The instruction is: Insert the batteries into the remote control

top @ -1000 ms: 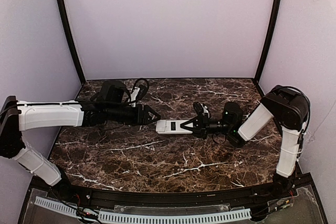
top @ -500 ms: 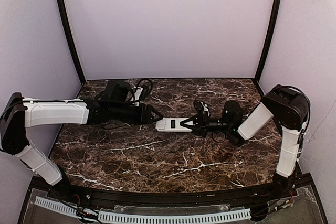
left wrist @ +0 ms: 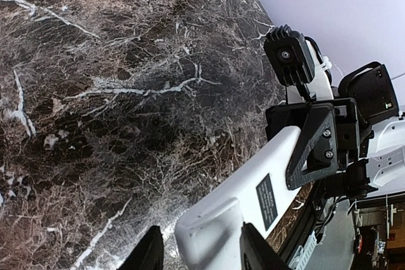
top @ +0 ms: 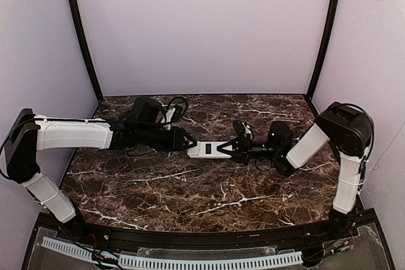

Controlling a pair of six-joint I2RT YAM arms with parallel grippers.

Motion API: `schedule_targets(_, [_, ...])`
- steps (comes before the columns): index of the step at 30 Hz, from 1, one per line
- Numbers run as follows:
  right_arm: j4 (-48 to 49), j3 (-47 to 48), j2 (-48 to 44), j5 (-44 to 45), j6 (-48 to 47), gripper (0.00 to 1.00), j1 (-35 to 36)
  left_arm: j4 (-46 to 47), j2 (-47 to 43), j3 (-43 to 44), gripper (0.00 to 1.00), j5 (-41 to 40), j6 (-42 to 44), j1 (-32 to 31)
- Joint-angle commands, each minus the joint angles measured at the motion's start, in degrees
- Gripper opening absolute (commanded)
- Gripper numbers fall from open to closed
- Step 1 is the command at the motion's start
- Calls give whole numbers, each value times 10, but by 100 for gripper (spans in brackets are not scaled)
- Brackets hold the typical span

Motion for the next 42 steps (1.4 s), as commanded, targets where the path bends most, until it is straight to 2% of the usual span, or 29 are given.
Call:
schedule_targets(1, [223,12,1,0,-7,0,-2,-15,1,16,37,0,-1,-1])
schedule_targets(7, [227,9,-3,15,-15,0,-2,-20,5,15,32,3,-7,-1])
schedule_targets(19, [225,15,-12,41,-38,0,-2,-15,10,13,28,0,-31,-1])
schedule_targets(37, [236,23,-17,-11,-48,0,-2,-53,18,30,16,41,31,-2])
schedule_targets(42, [236,18,-29,-11,-58,0,-2,-52,23,28,14,57,19,-1])
